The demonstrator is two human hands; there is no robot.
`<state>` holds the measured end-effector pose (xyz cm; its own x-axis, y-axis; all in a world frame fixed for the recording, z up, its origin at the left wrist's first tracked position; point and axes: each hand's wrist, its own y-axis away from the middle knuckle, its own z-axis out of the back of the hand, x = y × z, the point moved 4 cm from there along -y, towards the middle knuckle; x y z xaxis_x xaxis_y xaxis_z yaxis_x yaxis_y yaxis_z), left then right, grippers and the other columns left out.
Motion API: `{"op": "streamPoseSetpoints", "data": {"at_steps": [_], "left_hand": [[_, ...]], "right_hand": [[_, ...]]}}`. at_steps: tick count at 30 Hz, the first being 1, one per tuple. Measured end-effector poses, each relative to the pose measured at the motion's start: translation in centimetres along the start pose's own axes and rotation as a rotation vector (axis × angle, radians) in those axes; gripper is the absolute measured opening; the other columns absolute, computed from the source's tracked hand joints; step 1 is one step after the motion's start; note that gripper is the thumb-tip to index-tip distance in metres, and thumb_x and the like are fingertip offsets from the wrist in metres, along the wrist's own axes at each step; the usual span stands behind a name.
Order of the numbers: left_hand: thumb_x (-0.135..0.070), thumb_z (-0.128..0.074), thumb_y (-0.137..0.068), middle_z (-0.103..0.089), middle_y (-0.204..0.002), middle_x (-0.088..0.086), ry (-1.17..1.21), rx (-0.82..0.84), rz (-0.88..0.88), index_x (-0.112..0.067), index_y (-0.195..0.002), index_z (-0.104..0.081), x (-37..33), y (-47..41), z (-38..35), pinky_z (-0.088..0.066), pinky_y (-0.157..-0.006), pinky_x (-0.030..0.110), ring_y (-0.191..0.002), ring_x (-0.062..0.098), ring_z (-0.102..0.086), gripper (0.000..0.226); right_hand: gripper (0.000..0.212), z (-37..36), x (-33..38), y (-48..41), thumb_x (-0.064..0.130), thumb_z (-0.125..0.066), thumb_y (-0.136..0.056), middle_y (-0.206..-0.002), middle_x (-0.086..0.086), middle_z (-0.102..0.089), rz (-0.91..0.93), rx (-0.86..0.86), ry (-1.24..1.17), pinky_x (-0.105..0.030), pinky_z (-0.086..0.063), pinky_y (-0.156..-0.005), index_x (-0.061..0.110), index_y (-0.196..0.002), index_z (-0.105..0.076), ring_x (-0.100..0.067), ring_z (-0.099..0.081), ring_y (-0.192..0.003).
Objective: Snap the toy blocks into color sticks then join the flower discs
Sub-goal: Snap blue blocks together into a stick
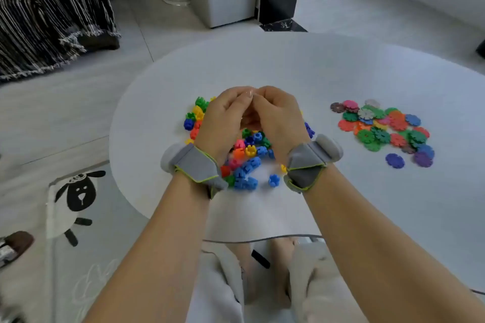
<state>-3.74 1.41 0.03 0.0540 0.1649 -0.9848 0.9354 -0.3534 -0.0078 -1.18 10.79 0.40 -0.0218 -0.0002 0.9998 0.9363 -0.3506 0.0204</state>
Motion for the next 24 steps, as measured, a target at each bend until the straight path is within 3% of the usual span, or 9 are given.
{"op": "streamPoseSetpoints", "data": {"at_steps": [2, 5, 8, 11, 14, 17, 21, 24], "left_hand": [[-0.014, -0.045, -0.097, -0.065, -0.098, 0.002, -0.244, -0.048, -0.058, -0.011, -0.104, -0.063, 0.0, -0.1, 0.9, -0.053, -0.080, 0.024, -0.088, 0.006, -0.064, 0.019], [-0.036, -0.042, -0.094, -0.061, -0.114, 0.000, -0.801, -0.064, -0.245, -0.014, -0.117, -0.061, 1.6, 0.4, 2.2, -0.038, -0.095, 0.020, -0.108, 0.012, -0.054, 0.036], [-0.055, -0.022, -0.089, -0.046, -0.140, 0.003, -1.149, -0.003, -0.286, -0.021, -0.133, -0.050, 2.2, 0.9, 2.3, -0.022, -0.112, 0.034, -0.133, 0.022, -0.034, 0.062], [-0.077, -0.001, -0.076, -0.006, -0.158, -0.009, -1.420, 0.101, -0.172, -0.044, -0.145, -0.013, 2.9, 1.8, 2.5, 0.008, -0.116, 0.047, -0.145, 0.018, 0.006, 0.078], [-0.091, 0.006, -0.059, 0.019, -0.155, -0.013, -1.543, 0.171, -0.112, -0.053, -0.137, 0.020, 3.6, 2.9, 3.7, 0.014, -0.112, 0.055, -0.141, 0.019, 0.025, 0.088], [-0.097, 0.000, -0.050, 0.029, -0.151, -0.016, -1.641, 0.224, -0.008, -0.055, -0.131, 0.028, 4.5, 3.4, 4.4, 0.010, -0.110, 0.061, -0.139, 0.021, 0.030, 0.096], [-0.097, 0.000, -0.048, 0.019, -0.154, -0.018, -1.676, 0.217, 0.015, -0.054, -0.140, 0.011, 5.0, 2.7, 3.9, 0.000, -0.112, 0.058, -0.143, 0.018, 0.020, 0.102], [-0.098, 0.001, -0.050, 0.014, -0.155, -0.018, -1.662, 0.205, 0.008, -0.052, -0.142, 0.005, 5.1, 1.6, 3.7, -0.003, -0.114, 0.054, -0.144, 0.016, 0.016, 0.102]], "right_hand": [[0.019, 0.0, -0.4, -0.2, 0.013, -0.053, -0.091, -0.070, -0.009, -0.066, 0.079, -0.015, 0.206, -0.040, -0.056, -0.068, 0.006, -0.077, -0.064, -0.027, -0.064, -0.070], [0.017, 0.2, -1.6, 0.1, 0.017, -0.056, -0.088, -0.068, 0.004, -0.058, 0.227, -0.047, 0.569, -0.030, -0.042, -0.068, 0.011, -0.076, -0.066, -0.013, -0.052, -0.068], [0.018, 1.1, -2.3, 0.6, 0.025, -0.056, -0.085, -0.111, 0.001, -0.059, 0.330, -0.098, 0.923, -0.034, -0.033, -0.095, 0.021, -0.096, -0.069, -0.023, -0.046, -0.109], [0.045, 2.0, -3.5, 1.4, 0.048, -0.052, -0.086, -0.152, 0.000, -0.024, 0.222, 0.020, 1.242, -0.045, -0.004, -0.113, 0.038, -0.129, -0.047, -0.030, -0.008, -0.142], [0.082, 3.1, -4.5, 2.2, 0.085, -0.024, -0.074, -0.160, 0.001, 0.007, 0.083, 0.161, 1.340, -0.054, 0.015, -0.112, 0.046, -0.145, -0.013, -0.029, 0.018, -0.144], [0.096, 3.4, -5.1, 2.4, 0.095, -0.016, -0.063, -0.159, 0.003, 0.012, 0.053, 0.177, 1.356, -0.059, 0.013, -0.113, 0.048, -0.146, -0.003, -0.028, 0.020, -0.144], [0.089, 3.0, -5.5, 1.3, 0.091, -0.021, -0.069, -0.160, 0.005, 0.002, 0.083, 0.107, 1.387, -0.059, -0.002, -0.115, 0.047, -0.146, -0.009, -0.026, 0.006, -0.147], [0.082, 2.9, -5.6, 0.2, 0.087, -0.022, -0.074, -0.160, 0.006, -0.002, 0.095, 0.070, 1.381, -0.055, -0.005, -0.116, 0.047, -0.146, -0.014, -0.025, 0.003, -0.147]]}}
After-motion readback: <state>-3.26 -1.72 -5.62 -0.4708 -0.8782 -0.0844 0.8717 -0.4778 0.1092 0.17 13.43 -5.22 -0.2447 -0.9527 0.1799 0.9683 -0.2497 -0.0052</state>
